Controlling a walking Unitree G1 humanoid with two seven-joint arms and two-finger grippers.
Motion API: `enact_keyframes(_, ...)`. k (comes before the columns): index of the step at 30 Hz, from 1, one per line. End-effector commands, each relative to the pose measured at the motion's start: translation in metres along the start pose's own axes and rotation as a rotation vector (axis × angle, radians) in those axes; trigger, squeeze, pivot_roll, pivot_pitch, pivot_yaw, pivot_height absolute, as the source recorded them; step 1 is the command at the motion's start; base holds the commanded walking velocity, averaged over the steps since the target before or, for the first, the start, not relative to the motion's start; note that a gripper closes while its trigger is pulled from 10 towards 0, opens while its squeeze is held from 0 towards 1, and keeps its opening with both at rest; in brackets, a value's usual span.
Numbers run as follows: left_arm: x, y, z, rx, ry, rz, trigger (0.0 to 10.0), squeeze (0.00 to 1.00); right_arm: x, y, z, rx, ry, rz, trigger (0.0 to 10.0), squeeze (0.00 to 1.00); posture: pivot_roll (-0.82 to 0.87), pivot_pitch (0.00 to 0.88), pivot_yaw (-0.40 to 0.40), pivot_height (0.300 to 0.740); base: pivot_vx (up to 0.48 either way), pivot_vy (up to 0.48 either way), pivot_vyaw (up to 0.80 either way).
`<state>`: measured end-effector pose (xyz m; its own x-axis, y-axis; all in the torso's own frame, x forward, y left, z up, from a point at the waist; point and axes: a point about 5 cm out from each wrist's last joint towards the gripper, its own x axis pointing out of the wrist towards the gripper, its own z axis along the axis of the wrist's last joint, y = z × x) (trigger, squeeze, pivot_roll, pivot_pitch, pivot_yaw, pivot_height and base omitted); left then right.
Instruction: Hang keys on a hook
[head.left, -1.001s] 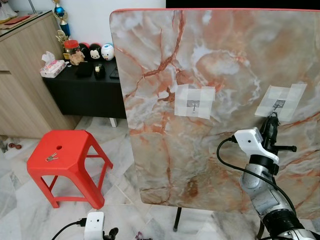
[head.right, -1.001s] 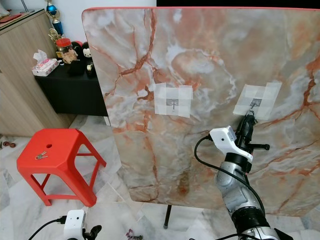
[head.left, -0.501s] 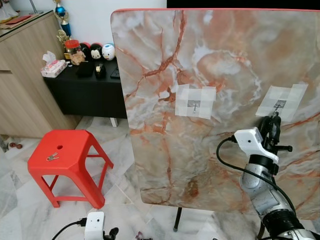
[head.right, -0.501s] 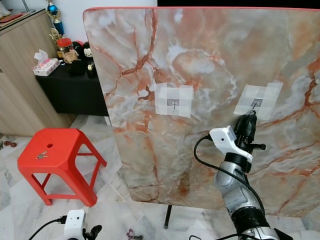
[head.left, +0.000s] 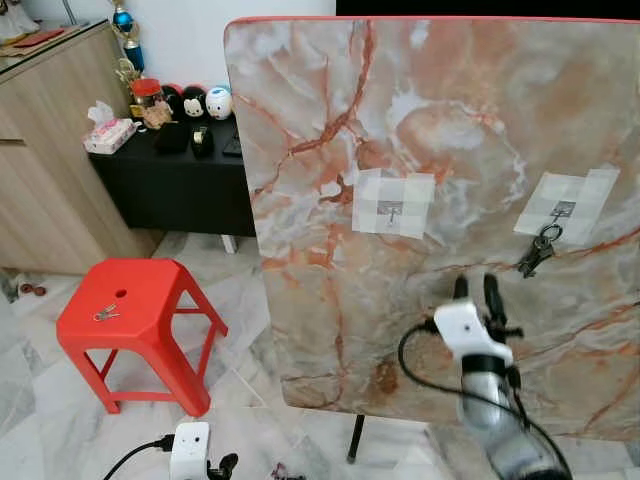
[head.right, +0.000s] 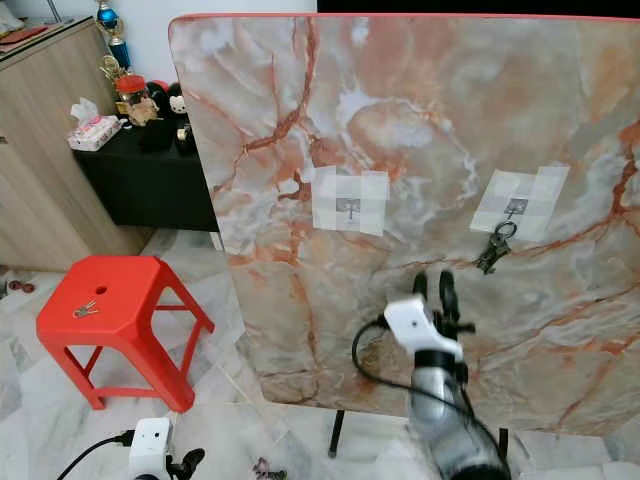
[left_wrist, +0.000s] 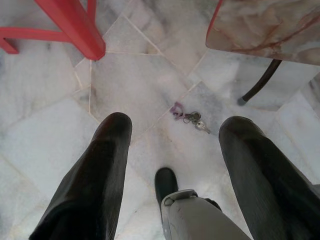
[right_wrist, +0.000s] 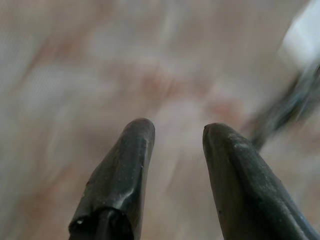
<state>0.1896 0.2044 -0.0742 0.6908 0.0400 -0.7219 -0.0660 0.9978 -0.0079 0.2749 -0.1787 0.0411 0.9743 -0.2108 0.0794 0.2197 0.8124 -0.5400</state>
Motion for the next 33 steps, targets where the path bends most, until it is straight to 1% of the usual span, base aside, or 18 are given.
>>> enact_keyframes(1, -0.001, 0.000, -0.003, 0.003, 0.013, -0.005, 10.0, 0.00, -0.002, -0.004, -0.010, 0.053, 0.064, -0.011, 10.0, 0.00, -0.01, 0.000, 0.011, 0.740, 0.000, 0.000, 0.00)
enact_keyframes(2, -0.001, 0.000, -0.003, 0.004, 0.014, -0.005, 10.0, 0.00, -0.005, -0.004, -0.014, 0.062, 0.086, -0.018, 10.0, 0.00, -0.01, 0.000, 0.011, 0.740, 0.000, 0.000, 0.00)
enact_keyframes(3, -0.001, 0.000, -0.003, 0.004, 0.014, -0.005, 10.0, 0.00, -0.012, -0.003, -0.033, 0.134, 0.213, -0.015, 10.0, 0.00, 0.00, 0.000, 0.011, 0.740, 0.000, 0.000, 0.00)
enact_keyframes(4, -0.001, 0.000, -0.003, 0.004, 0.014, -0.005, 10.0, 0.00, -0.012, -0.003, -0.033, 0.134, 0.213, -0.015, 10.0, 0.00, 0.00, 0.000, 0.011, 0.740, 0.000, 0.000, 0.00)
enact_keyframes(5, -0.001, 0.000, -0.003, 0.003, 0.013, -0.004, 10.0, 0.00, -0.022, 0.001, -0.053, 0.236, 0.370, 0.003, 10.0, 0.00, 0.00, 0.000, 0.011, 0.740, 0.000, 0.000, 0.00)
enact_keyframes(7, 0.000, 0.000, -0.002, 0.004, 0.013, -0.003, 10.0, 0.00, -0.032, 0.006, -0.070, 0.309, 0.508, 0.033, 10.0, 0.00, -0.01, 0.000, 0.012, 0.740, 0.000, 0.000, 0.00)
enact_keyframes(9, 0.000, 0.000, -0.002, 0.005, 0.013, 0.000, 10.0, 0.00, -0.045, 0.007, -0.087, 0.334, 0.632, 0.037, 10.0, 0.00, -0.01, 0.000, 0.013, 0.740, 0.000, 0.000, 0.00)
enact_keyframes(12, 0.000, 0.001, -0.001, 0.005, 0.013, 0.001, 10.0, 0.00, -0.055, 0.010, -0.096, 0.361, 0.708, 0.070, 10.0, 0.00, -0.01, 0.000, 0.014, 0.740, 0.000, 0.000, 0.00)
enact_keyframes(13, 0.000, 0.001, 0.000, 0.004, 0.011, 0.002, 10.0, 0.00, -0.066, 0.013, -0.105, 0.340, 0.770, 0.112, 10.0, 0.00, -0.01, 0.000, 0.017, 0.740, 0.000, 0.000, 0.00)
enact_keyframes(14, 0.000, 0.001, 0.000, 0.004, 0.011, 0.002, 10.0, 0.00, -0.066, 0.013, -0.105, 0.340, 0.770, 0.112, 10.0, 0.00, -0.01, 0.000, 0.017, 0.740, 0.000, 0.000, 0.00)
enact_keyframes(15, 0.001, 0.001, 0.001, 0.004, 0.011, 0.003, 10.0, 0.00, -0.073, 0.015, -0.109, 0.326, 0.805, 0.145, 10.0, 0.00, -0.01, 0.000, 0.018, 0.740, 0.000, 0.000, 0.00)
enact_keyframes(17, 0.001, 0.001, 0.001, 0.005, 0.010, 0.003, 10.0, 0.00, -0.079, 0.020, -0.112, 0.352, 0.842, 0.186, 10.0, 0.00, -0.01, 0.000, 0.018, 0.740, 0.000, 0.000, 0.00)
enact_keyframes(19, 0.001, 0.002, 0.001, 0.016, 0.027, 0.005, 10.0, 0.00, -0.098, 0.027, -0.119, 0.351, 0.925, 0.248, 10.0, 0.00, 0.00, 0.000, 0.019, 0.740, 0.000, 0.000, 0.00)
enact_keyframes(20, 0.001, 0.002, 0.001, 0.016, 0.027, 0.005, 10.0, 0.00, -0.098, 0.027, -0.119, 0.351, 0.925, 0.248, 10.0, 0.00, 0.00, 0.000, 0.019, 0.740, 0.000, 0.000, 0.00)
enact_keyframes(21, 0.001, 0.002, 0.000, 0.020, 0.031, 0.002, 10.0, 0.00, -0.106, 0.028, -0.124, 0.369, 0.975, 0.246, 10.0, 0.00, 0.00, 0.000, 0.019, 0.740, 0.000, 0.000, 0.00)
enact_keyframes(24, 0.001, 0.002, -0.001, 0.020, 0.040, 0.006, 10.0, 0.00, -0.114, 0.031, -0.126, 0.444, 1.035, 0.237, 10.0, 0.00, 0.00, 0.000, 0.021, 0.740, 0.000, 0.000, 0.00)
enact_keyframes(28, 0.000, 0.005, -0.004, 0.017, 0.052, 0.028, 10.0, 0.00, -0.116, 0.040, -0.121, 0.517, 0.996, 0.295, 10.0, 0.00, -0.01, 0.000, 0.027, 0.740, 0.000, 0.000, 0.00)
enact_keyframes(33, 0.000, 0.005, -0.004, 0.006, 0.054, 0.027, 10.0, 0.00, -0.124, 0.046, -0.121, 0.515, 1.028, 0.302, 10.0, 0.00, -0.01, 0.000, 0.029, 0.740, 0.000, 0.000, 0.00)
